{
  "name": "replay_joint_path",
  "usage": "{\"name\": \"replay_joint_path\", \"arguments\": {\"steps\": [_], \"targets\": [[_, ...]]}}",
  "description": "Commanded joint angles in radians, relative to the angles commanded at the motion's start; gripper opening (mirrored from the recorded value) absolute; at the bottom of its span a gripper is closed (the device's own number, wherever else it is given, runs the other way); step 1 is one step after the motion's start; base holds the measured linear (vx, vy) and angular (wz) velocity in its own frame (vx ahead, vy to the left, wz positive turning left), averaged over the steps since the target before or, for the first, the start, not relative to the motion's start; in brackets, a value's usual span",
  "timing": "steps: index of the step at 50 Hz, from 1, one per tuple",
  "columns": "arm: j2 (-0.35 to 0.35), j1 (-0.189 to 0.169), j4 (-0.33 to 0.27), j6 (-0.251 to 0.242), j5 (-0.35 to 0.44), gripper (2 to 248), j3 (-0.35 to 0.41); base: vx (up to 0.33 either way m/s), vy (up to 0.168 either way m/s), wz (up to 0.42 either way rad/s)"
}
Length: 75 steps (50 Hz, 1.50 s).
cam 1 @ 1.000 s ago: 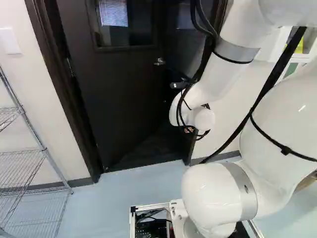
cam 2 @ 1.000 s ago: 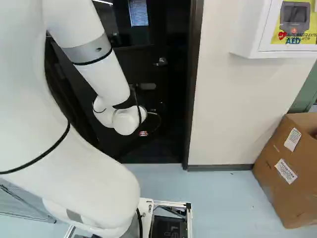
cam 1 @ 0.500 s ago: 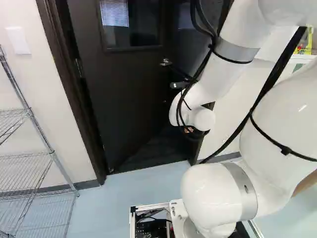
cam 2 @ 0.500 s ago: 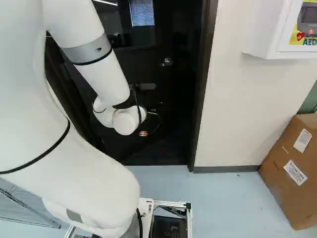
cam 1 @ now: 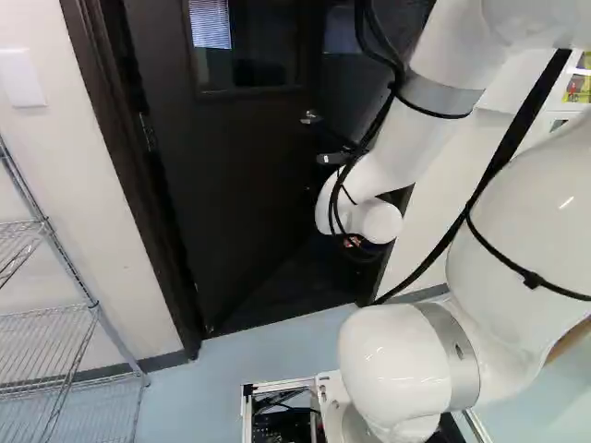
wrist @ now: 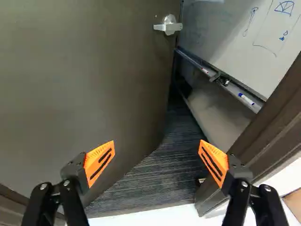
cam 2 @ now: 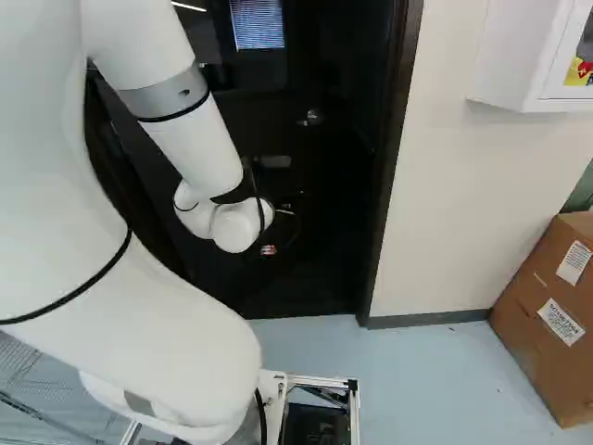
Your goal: Open the door and move inside
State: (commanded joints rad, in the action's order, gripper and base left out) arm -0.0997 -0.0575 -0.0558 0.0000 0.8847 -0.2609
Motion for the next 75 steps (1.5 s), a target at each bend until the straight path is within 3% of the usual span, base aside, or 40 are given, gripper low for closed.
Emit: {"name": "replay_joint_path", "arguments": {"steps": [75], "targets": [[0.000,0.000,0.000,0.000,0.000,247,0.000,0.100,0.065,-0.199]]}}
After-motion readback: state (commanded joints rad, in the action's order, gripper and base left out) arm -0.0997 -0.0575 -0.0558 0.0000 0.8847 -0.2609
